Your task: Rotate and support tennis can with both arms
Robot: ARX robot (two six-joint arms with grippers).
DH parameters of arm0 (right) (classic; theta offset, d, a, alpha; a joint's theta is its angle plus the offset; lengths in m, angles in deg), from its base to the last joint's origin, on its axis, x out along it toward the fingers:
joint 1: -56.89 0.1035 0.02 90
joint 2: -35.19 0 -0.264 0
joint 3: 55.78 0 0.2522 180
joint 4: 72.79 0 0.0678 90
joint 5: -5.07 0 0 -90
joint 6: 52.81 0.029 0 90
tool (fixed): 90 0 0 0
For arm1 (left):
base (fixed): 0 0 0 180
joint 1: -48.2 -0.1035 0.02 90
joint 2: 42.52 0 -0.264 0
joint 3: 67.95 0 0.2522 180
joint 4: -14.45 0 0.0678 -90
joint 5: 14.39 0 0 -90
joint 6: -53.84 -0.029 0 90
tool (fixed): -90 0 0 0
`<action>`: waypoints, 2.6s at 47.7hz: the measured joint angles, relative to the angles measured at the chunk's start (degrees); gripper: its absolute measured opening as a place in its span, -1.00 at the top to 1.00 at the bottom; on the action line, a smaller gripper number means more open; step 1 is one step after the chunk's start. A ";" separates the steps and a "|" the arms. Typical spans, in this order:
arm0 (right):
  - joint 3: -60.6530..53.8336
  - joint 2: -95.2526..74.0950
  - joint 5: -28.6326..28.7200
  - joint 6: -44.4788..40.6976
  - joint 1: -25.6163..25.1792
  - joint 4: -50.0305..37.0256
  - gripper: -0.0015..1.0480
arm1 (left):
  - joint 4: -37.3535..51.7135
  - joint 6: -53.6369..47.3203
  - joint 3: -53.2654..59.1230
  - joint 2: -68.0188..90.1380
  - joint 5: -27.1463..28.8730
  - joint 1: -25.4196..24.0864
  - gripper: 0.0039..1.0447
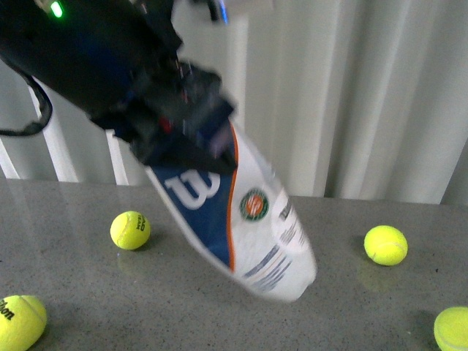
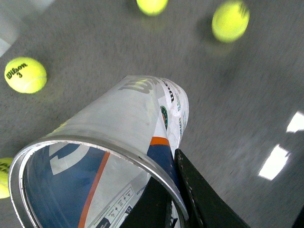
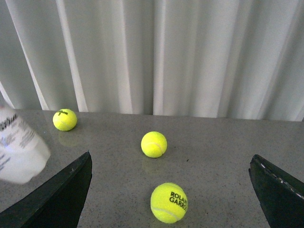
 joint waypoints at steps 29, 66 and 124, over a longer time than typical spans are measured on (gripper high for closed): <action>0.00 0.00 -0.02 0.02 0.00 0.00 -0.87 | -5.33 -20.74 -6.08 14.38 16.92 4.61 0.94; 0.00 0.00 -0.02 0.00 0.00 0.00 -0.87 | -7.98 -16.92 -10.40 10.03 9.09 3.63 -0.89; 0.00 0.00 -0.02 0.02 0.00 0.00 -0.87 | 72.87 30.40 49.13 -23.65 30.38 -11.80 0.86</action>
